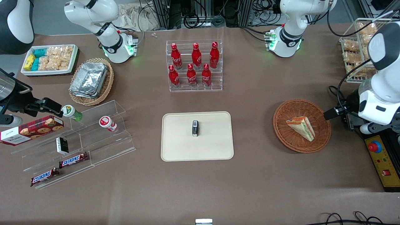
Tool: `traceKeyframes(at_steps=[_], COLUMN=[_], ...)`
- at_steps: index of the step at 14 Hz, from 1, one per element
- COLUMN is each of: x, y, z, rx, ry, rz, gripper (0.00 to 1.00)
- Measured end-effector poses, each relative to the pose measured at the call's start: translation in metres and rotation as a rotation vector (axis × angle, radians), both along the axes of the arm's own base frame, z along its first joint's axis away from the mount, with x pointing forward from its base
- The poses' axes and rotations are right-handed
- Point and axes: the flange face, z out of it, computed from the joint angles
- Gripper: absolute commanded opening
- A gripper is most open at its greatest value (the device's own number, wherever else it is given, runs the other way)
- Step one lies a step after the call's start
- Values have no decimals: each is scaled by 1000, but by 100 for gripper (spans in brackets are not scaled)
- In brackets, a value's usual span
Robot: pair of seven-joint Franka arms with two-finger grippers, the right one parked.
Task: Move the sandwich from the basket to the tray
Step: 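Move the left gripper over the wrapped sandwich in the wicker basket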
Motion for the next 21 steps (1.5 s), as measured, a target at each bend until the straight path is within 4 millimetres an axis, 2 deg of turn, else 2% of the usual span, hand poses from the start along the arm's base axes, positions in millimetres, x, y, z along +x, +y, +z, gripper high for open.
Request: traceKeyframes(at_steps=[4,7,14,21], x=[-2,-13,-25,-33], y=[-2,-1,3,3], z=[-49,-83,-102,-144], rx=[3,2,7,13], ry=[-27,-44,-33,-11], rz=[210,266,322,429], gripper=[100,100,100,100])
